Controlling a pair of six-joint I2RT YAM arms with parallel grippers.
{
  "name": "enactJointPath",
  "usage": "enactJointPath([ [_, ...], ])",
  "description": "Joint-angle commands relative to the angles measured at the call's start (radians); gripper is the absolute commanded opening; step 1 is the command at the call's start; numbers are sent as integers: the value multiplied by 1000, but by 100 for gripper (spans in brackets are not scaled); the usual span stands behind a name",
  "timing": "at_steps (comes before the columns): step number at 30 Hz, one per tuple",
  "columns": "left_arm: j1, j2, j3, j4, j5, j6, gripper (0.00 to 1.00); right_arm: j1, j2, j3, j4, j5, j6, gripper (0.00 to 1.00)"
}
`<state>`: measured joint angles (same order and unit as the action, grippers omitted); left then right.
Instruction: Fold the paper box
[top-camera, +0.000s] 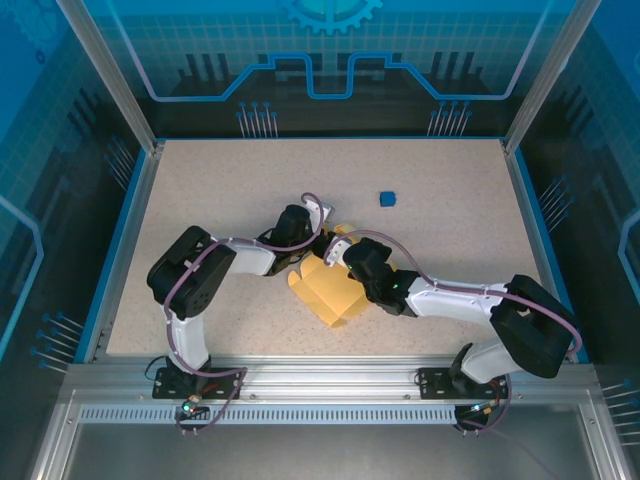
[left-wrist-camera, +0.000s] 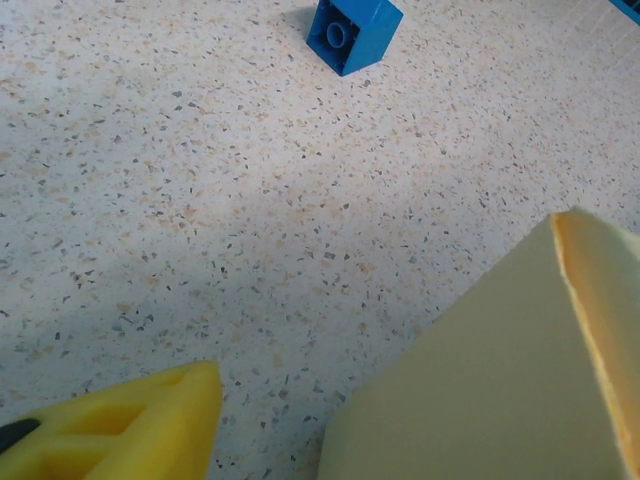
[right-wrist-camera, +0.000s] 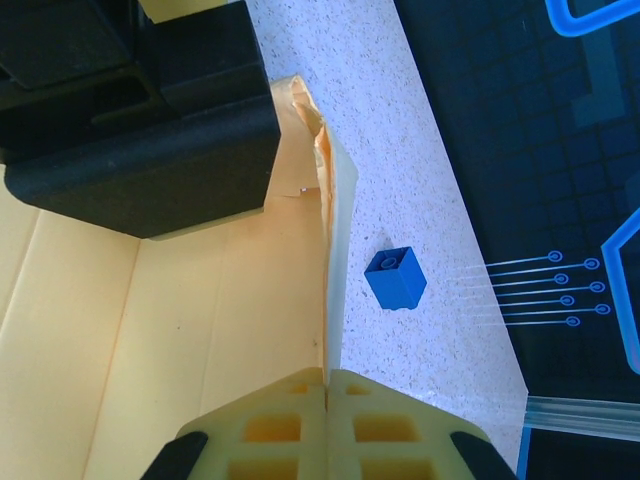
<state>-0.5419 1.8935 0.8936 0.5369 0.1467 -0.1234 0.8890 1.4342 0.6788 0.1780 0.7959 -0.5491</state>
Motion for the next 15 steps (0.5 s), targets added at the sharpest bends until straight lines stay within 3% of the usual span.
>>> enactJointPath([
  [1,22,-37,17,51,-1,29,61,-2,-14,-13,-67,-36,11,0],
  [9,21,-37,20,58,20,30,71,-1,-14,-12,-78,-53,12,0],
  [15,25,-37,22,58,-5,12,68,-1,-12,-13,-83,-75,16,0],
])
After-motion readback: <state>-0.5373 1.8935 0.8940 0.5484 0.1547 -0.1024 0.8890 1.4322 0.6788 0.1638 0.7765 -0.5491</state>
